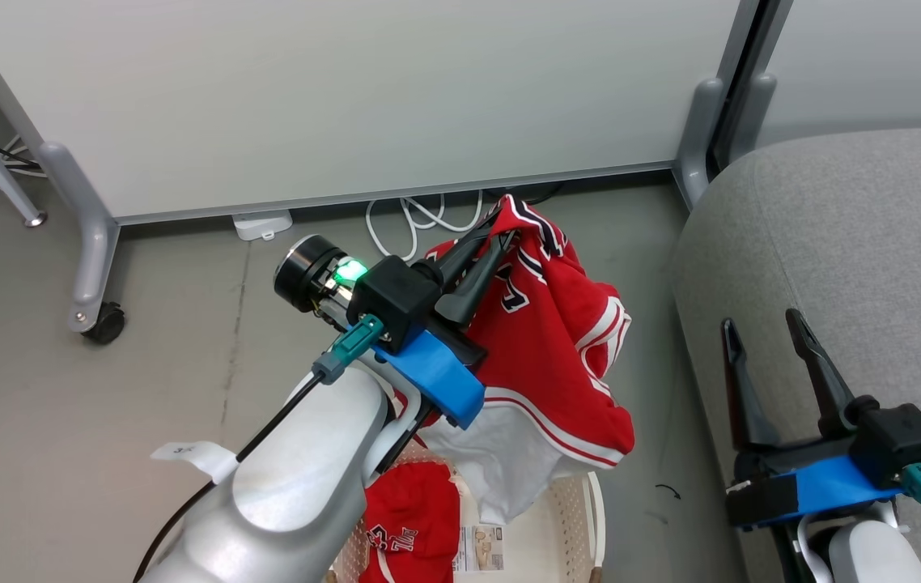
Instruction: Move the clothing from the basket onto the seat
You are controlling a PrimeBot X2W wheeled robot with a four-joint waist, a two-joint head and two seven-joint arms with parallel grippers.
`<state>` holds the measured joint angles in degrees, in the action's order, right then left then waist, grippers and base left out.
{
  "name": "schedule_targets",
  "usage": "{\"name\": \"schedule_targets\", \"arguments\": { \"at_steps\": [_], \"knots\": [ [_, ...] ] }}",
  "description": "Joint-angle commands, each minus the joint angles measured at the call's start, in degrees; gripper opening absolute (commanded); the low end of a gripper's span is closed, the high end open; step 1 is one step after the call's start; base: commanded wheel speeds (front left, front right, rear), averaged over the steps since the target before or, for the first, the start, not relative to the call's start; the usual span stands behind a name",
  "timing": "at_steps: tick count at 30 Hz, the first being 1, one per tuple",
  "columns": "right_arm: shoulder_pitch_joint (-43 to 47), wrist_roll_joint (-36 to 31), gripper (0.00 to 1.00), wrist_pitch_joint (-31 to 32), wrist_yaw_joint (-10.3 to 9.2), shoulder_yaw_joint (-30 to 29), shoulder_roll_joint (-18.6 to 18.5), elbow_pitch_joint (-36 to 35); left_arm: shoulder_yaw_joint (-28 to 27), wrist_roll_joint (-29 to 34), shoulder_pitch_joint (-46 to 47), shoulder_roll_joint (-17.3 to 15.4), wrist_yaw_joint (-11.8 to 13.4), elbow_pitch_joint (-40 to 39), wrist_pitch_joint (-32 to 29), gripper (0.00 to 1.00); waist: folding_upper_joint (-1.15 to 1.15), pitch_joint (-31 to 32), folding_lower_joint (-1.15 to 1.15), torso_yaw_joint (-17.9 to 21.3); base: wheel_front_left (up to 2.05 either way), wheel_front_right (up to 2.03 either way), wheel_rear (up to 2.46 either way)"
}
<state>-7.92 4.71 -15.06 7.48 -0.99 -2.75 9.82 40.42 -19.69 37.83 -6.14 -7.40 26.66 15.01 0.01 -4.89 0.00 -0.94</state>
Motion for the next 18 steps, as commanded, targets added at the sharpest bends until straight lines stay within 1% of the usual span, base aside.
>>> {"name": "schedule_targets", "arguments": {
  "at_steps": [1, 7, 11, 18],
  "knots": [
    [-0.7, 0.4, 1.0, -0.2, 0.03, 0.6, -0.2, -0.9, 0.1, -0.4, -0.3, -0.3, -0.1, -0.3, 0.3, 0.0, -0.01, 0.1, 0.0, -0.2, 0.0, 0.0, 0.0],
    [-2.3, 0.2, 1.0, -0.2, 0.03, 3.2, -0.2, -3.8, 0.3, -0.5, -0.4, -0.4, -0.1, -0.3, 0.3, 0.0, -0.01, 0.3, 0.0, -0.4, 0.0, 0.0, 0.0],
    [-4.4, -1.2, 1.0, -0.2, 0.03, 6.9, -0.2, -5.4, 0.4, -0.5, -0.5, -0.3, -0.1, -0.3, 0.3, 0.0, -0.01, 0.3, 0.0, -0.3, 0.0, 0.0, 0.0],
    [-9.8, -1.7, 1.0, -0.2, 0.03, 14.1, -1.8, -2.8, 0.9, -0.1, 0.4, 0.2, -0.1, -0.6, 0.3, 0.0, -0.01, -0.2, 0.0, -0.6, 0.0, 0.0, 0.0]
  ]
}}
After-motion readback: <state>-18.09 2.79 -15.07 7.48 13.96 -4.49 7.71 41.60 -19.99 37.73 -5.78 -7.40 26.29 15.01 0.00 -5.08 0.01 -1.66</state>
